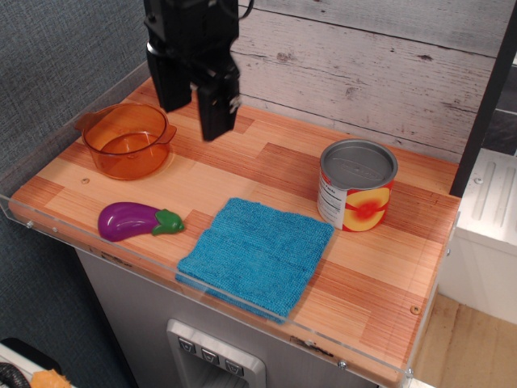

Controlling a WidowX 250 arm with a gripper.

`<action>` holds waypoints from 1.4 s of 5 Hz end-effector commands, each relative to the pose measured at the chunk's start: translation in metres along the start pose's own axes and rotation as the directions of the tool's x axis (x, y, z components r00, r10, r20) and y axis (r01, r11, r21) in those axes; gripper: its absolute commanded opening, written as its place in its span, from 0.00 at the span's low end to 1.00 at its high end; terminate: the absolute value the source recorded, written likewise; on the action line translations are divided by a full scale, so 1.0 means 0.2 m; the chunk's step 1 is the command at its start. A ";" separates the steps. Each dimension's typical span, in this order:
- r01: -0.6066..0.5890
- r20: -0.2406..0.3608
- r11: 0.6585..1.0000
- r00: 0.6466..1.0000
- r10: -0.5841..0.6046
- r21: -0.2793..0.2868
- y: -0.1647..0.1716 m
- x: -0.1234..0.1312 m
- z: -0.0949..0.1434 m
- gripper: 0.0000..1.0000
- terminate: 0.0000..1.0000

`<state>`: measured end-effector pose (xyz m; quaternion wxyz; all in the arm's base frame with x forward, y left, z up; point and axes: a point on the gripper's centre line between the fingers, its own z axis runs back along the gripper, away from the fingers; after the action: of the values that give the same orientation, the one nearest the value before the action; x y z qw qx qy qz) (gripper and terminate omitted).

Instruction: Place the eggplant on top of the blue towel

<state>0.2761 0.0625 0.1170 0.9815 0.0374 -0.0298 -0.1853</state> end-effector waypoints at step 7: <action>0.506 0.055 0.861 0.859 -0.508 0.057 0.20 -0.30 -0.45 1.00 0.00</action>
<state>0.2347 0.1201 0.0209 0.8959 0.0494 -0.0495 -0.4387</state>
